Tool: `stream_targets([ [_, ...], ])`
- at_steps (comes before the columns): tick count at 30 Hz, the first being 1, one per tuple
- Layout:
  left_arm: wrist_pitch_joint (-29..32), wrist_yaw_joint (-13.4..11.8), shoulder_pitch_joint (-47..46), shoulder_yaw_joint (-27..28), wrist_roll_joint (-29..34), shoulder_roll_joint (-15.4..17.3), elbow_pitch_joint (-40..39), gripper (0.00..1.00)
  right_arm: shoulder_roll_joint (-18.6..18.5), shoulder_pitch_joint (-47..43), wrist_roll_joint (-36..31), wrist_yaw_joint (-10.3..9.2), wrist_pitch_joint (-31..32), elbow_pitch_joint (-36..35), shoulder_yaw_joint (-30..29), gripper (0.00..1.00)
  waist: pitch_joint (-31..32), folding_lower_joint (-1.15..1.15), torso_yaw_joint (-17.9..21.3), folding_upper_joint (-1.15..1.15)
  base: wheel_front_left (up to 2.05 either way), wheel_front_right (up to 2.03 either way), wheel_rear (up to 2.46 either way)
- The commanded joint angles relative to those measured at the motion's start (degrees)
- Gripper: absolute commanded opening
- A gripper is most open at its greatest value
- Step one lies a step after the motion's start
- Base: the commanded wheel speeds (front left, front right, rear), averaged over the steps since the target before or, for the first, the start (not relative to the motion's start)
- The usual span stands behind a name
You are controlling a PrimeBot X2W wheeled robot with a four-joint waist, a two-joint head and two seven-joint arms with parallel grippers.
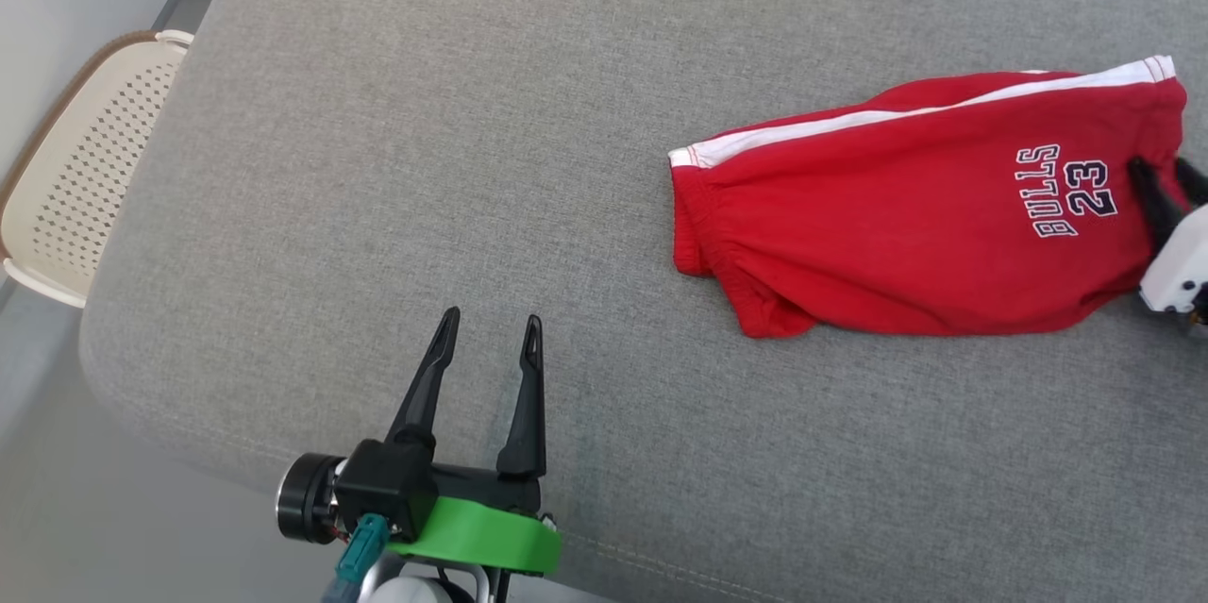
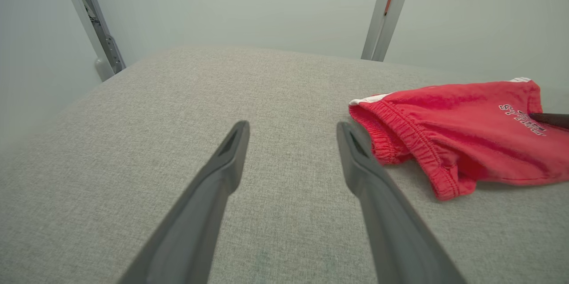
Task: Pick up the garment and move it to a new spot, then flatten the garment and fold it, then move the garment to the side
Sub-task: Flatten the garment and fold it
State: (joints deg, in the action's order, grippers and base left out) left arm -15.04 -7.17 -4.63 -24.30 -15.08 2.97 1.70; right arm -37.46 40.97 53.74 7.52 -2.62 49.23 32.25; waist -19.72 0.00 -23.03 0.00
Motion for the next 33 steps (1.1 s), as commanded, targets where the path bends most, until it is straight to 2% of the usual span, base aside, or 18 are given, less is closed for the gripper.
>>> stream_targets([
  [1, -0.16, -0.28, -1.0, 0.3, -0.02, -0.09, 0.03, 1.0, 1.26, -0.88, 0.02, -0.1, 0.95, 0.65, 1.23, 0.0, -0.25, 0.0, 0.97, 0.0, 0.0, 0.0, 0.0],
  [6, -0.16, 0.32, -1.51, 1.18, 1.17, -0.06, 0.41, 1.0, 0.43, 0.03, -1.38, -0.12, -1.11, -0.07, 2.63, 0.0, 0.24, 0.0, 5.12, 0.0, 0.0, 0.0, 0.0],
  [15, -0.16, 1.84, -2.32, 3.37, 3.63, -0.02, 0.78, 1.0, -1.92, 2.52, -4.27, -0.1, -2.99, -0.26, 3.99, 0.0, 1.64, 0.0, 15.26, 0.0, 0.0, 0.0, 0.0],
  [21, -0.16, 2.54, -2.08, 4.11, 4.28, 0.0, 1.3, 1.0, -2.9, 4.38, -7.03, -0.09, -3.15, -1.69, 4.79, 0.0, 3.03, 0.0, 19.66, 0.0, 0.0, 0.0, 0.0],
  [27, -0.16, 2.95, -1.73, 4.4, 4.48, 0.02, 2.04, 1.0, -1.02, 7.02, -9.31, -0.09, -1.04, -6.9, 6.22, 0.0, 4.29, 0.0, 21.53, 0.0, 0.0, 0.0, 0.0],
  [33, -0.16, 3.07, -1.35, 4.03, 4.21, 0.01, 2.58, 1.0, 1.61, 8.84, -12.57, -0.09, 2.37, -13.97, 7.47, 0.0, 5.48, 0.0, 20.29, 0.0, 0.0, 0.0, 0.0],
])
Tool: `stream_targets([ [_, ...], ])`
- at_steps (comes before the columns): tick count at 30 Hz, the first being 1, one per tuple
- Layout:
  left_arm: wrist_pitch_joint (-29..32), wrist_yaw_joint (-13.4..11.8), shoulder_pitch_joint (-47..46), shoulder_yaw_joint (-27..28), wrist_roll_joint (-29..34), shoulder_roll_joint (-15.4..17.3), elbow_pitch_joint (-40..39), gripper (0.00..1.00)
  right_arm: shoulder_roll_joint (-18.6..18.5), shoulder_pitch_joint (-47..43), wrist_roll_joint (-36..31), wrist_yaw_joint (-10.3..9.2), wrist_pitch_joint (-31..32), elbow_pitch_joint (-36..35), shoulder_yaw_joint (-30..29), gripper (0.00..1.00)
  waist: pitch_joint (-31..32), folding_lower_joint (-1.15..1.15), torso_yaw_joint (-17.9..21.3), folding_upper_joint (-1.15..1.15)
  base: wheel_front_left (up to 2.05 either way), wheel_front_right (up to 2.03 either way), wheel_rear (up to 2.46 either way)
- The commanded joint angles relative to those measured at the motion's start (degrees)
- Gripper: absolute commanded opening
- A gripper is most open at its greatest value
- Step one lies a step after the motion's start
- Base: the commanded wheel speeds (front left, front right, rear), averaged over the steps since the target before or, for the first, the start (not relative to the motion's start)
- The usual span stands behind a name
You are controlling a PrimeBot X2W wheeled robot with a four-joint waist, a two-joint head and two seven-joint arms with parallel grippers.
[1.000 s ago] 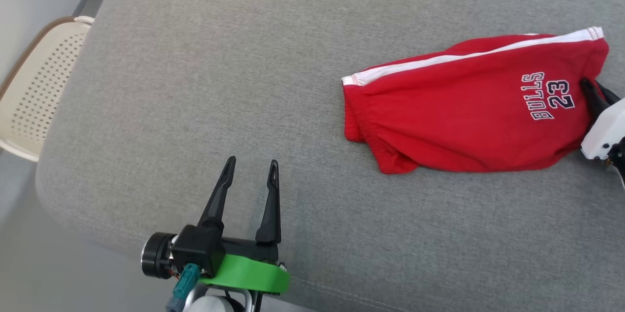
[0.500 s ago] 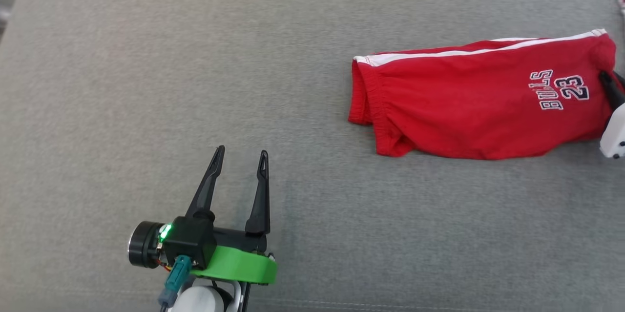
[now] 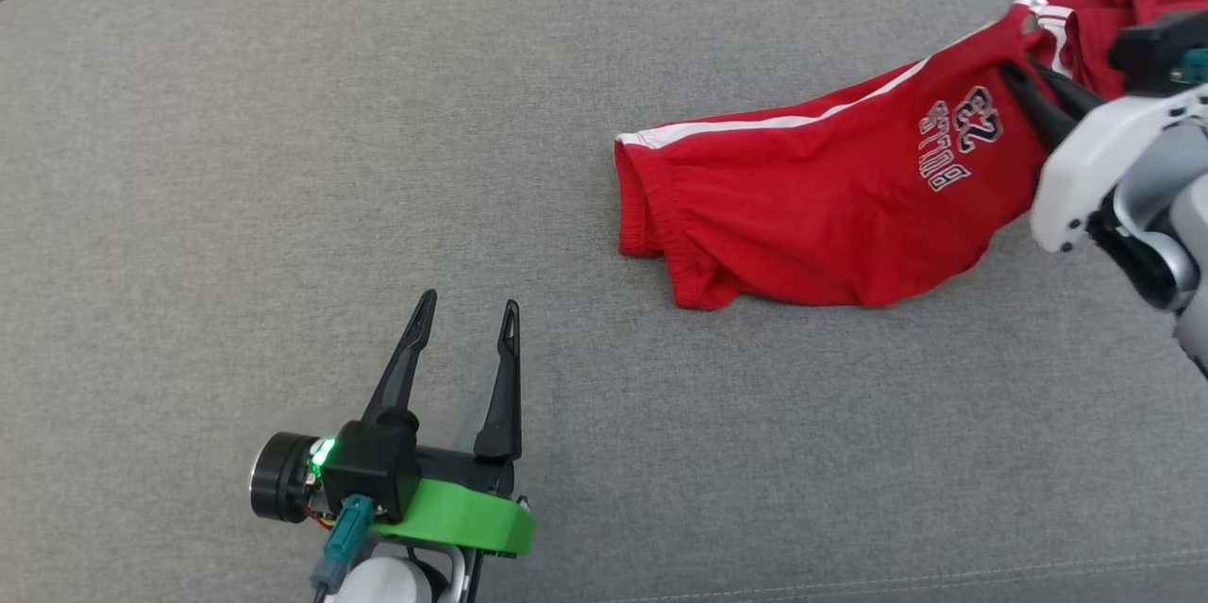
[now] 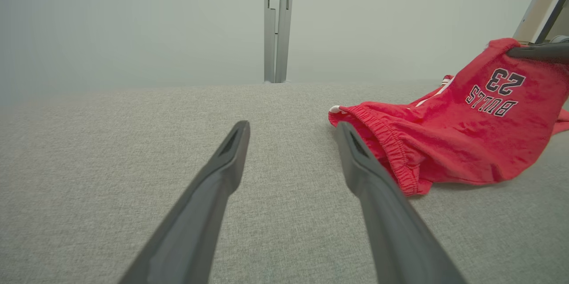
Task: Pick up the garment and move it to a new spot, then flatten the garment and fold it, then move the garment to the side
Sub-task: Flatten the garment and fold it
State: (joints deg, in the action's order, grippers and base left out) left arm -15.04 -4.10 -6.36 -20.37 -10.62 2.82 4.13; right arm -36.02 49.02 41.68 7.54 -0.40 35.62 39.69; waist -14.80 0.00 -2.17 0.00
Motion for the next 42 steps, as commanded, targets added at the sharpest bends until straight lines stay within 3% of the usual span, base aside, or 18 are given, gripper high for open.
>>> stream_targets([
  [1, -0.16, -0.1, 0.53, 0.08, -0.33, 0.17, 0.2, 1.0, 0.71, 0.95, -1.23, -0.12, 0.91, -1.8, 0.26, 0.0, 0.72, 0.0, -1.01, 0.0, 0.0, 0.0, 0.0],
  [11, -0.15, -0.75, 0.6, -1.55, -1.96, 0.17, 0.23, 1.0, 6.59, -1.77, -5.65, -0.12, 9.53, -11.27, 1.64, 0.0, 1.07, 0.0, -6.86, 0.0, 0.0, 0.0, 0.0],
  [23, -0.16, -1.56, -0.8, -3.57, -3.87, 0.17, 0.57, 1.0, 12.65, -4.31, -6.7, -0.12, 14.24, -12.46, 2.81, 0.0, 0.03, 0.0, -11.02, 0.0, 0.0, 0.0, 0.0],
  [24, -0.16, -1.62, -0.83, -3.7, -3.95, 0.17, 0.63, 1.0, 12.98, -4.4, -6.45, -0.12, 13.9, -12.61, 2.72, 0.05, 0.02, 0.0, -11.01, 0.0, 0.0, 0.0, 0.0],
  [25, -0.16, -1.62, -0.91, -3.87, -4.01, 0.17, 0.64, 1.0, 13.35, -4.29, -6.12, -0.11, 13.1, -12.99, 2.23, 0.49, 0.01, 0.0, -10.92, 0.0, 0.0, 0.0, 0.0],
  [26, -0.16, -1.74, -0.96, -3.92, -4.06, 0.17, 0.62, 1.0, 13.56, -4.25, -5.94, -0.12, 12.5, -13.28, 1.89, 1.0, 0.03, 0.0, -10.74, 0.0, 0.0, 0.0, 0.0],
  [30, -0.16, -1.9, -0.95, -3.75, -3.8, 0.17, 0.42, 1.0, 13.35, -4.89, -6.49, -0.11, 8.54, -14.67, -0.69, 1.0, 0.16, 0.0, -9.28, 0.0, 0.0, 0.0, 0.0],
  [42, -0.16, -0.77, -0.11, -0.89, -0.83, 0.17, -0.51, 1.0, 10.46, -14.14, -14.29, -0.11, -9.27, -13.99, -16.08, 1.0, 1.38, 0.0, -2.16, 0.0, 0.0, 0.0, 0.0],
])
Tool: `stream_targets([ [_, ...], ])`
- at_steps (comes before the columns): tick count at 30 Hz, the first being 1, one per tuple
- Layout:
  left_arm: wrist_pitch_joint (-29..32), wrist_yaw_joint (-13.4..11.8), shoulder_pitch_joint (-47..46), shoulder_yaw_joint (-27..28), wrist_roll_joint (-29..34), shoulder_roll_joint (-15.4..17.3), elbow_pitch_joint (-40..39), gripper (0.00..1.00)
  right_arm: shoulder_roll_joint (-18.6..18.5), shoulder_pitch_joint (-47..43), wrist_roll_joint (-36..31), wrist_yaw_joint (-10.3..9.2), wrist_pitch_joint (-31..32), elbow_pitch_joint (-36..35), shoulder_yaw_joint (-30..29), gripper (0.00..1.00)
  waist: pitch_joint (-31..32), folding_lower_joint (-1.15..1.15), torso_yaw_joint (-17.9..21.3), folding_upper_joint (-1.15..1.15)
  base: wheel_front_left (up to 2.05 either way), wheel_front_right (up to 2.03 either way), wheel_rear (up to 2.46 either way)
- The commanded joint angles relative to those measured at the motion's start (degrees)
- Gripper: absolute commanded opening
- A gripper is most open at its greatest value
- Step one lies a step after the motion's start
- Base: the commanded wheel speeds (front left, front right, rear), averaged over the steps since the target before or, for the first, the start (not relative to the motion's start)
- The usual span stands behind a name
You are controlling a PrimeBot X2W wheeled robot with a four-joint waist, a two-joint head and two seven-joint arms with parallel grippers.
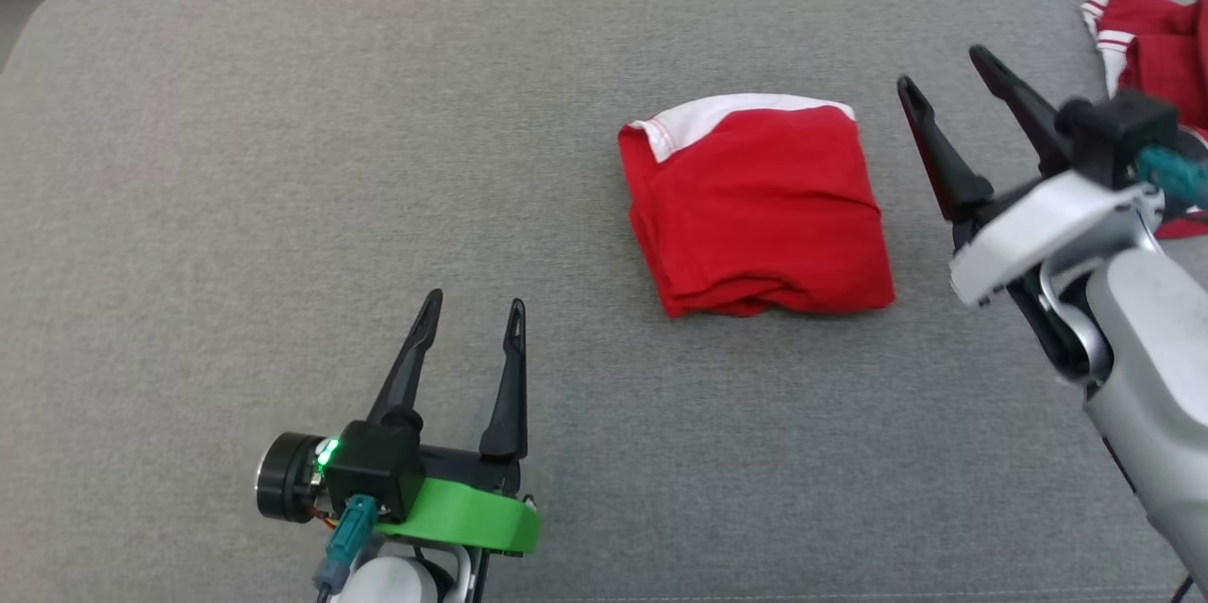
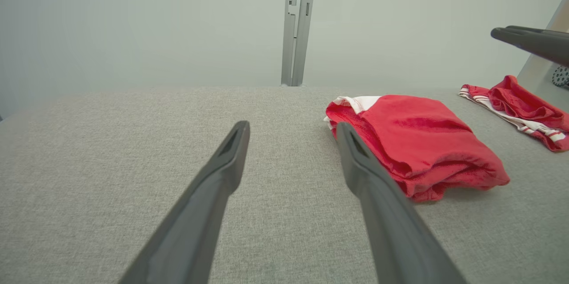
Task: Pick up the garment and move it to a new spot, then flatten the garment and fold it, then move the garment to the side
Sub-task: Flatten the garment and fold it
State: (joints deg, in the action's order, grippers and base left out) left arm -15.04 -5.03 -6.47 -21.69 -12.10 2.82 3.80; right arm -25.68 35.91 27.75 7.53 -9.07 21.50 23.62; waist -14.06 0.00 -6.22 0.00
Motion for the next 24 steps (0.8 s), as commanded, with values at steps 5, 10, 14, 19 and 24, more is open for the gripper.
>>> stream_targets([
  [5, -0.16, 0.35, 1.48, 2.07, 1.39, 0.17, -0.6, 1.0, 1.4, -6.88, -2.67, -0.1, -5.04, 1.56, -2.23, 1.0, 2.09, 0.0, 4.47, 0.0, 0.0, 0.0, 0.0],
  [10, -0.16, 0.46, 4.11, 4.69, 1.62, 0.17, -1.41, 1.0, 5.12, -12.62, -5.36, -0.1, -6.2, -1.18, -4.76, 1.0, 4.57, 0.0, 6.94, 0.0, 0.0, 0.0, 0.0],
  [14, -0.16, 0.21, 6.65, 7.09, 1.13, 0.17, -2.61, 1.0, 8.92, -19.14, -9.19, -0.1, -6.13, -5.43, -9.06, 1.0, 6.84, 0.0, 8.48, 0.0, 0.0, 0.0, 0.0],
  [19, -0.16, 0.02, 9.59, 10.24, 1.26, 0.17, -3.78, 1.0, 13.03, -25.46, -12.7, -0.11, -6.15, -9.76, -12.64, 1.0, 9.69, 0.0, 9.3, 0.0, 0.0, 0.0, 0.0],
  [24, -0.16, 0.01, 12.46, 12.32, 1.89, 0.16, -5.38, 1.0, 15.85, -30.82, -16.16, -0.1, -6.15, -12.95, -14.27, 1.0, 12.36, 0.0, 9.8, 0.0, 0.0, 0.0, 0.0],
])
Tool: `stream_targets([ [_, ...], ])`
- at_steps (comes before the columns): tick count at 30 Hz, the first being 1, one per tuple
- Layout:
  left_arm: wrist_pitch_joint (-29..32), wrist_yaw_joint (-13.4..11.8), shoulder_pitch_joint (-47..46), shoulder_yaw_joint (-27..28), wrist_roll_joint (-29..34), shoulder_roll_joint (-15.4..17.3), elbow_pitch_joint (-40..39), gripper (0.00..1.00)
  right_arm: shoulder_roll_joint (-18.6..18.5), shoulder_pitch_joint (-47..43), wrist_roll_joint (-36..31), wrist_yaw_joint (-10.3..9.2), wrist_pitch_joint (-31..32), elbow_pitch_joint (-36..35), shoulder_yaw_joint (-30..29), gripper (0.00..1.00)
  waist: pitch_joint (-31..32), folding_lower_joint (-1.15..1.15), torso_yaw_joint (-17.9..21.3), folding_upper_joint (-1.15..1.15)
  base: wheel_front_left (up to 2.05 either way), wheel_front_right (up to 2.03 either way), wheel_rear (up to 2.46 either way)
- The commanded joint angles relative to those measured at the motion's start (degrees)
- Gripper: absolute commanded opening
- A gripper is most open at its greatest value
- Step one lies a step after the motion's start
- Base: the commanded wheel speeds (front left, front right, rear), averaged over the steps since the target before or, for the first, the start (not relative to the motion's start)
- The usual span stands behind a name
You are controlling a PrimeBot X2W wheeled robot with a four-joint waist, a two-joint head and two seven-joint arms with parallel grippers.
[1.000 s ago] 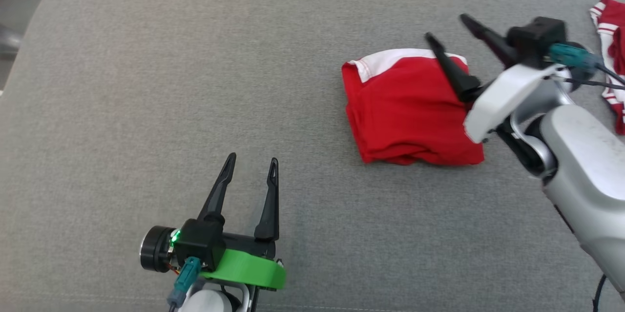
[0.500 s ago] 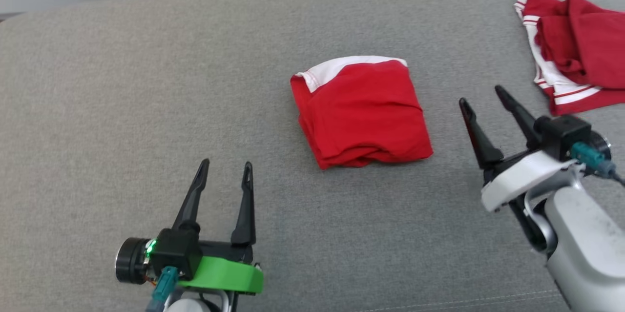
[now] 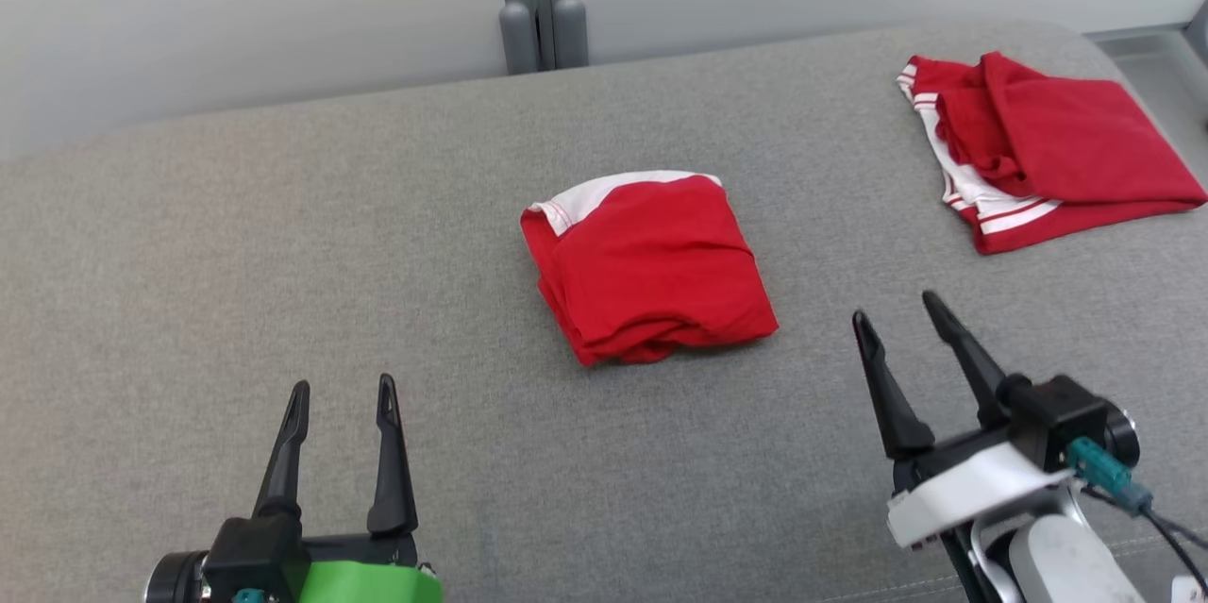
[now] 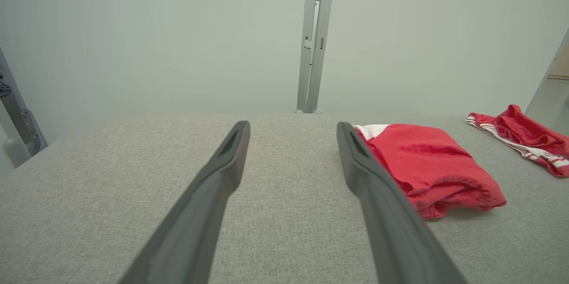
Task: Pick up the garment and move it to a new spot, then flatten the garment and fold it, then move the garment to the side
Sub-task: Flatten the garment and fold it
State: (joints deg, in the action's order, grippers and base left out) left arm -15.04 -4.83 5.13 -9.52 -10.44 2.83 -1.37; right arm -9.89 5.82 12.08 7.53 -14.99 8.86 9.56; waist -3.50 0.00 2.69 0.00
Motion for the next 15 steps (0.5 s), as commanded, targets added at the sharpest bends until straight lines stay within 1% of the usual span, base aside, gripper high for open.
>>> stream_targets([
  [1, -0.16, 0.08, 1.33, 0.26, 0.45, 0.15, -0.59, 1.0, 0.45, -1.43, -0.7, -0.11, -0.22, -0.34, -0.58, 1.0, 2.03, 0.0, 0.88, 0.0, 0.0, 0.0, 0.0],
  [7, -0.16, 1.44, 3.59, 1.07, 0.76, 0.15, -1.12, 1.0, 1.75, -4.2, -1.45, -0.1, -0.24, 0.0, -0.6, 1.0, 2.85, 0.0, 0.44, 0.0, 0.0, 0.0, 0.0],
  [11, -0.16, 1.41, 4.47, 1.33, 0.19, 0.15, -0.86, 1.0, 2.68, -4.34, -1.16, -0.1, -0.24, -0.14, -1.51, 1.0, 2.99, 0.0, -0.02, 0.0, 0.0, 0.0, 0.0],
  [15, -0.16, 1.33, 4.98, 1.21, 0.04, 0.15, -0.52, 1.0, 2.74, -3.9, -1.0, -0.1, -0.24, -0.51, -1.96, 1.0, 2.9, 0.0, -0.52, 0.0, 0.0, 0.0, 0.0],
])
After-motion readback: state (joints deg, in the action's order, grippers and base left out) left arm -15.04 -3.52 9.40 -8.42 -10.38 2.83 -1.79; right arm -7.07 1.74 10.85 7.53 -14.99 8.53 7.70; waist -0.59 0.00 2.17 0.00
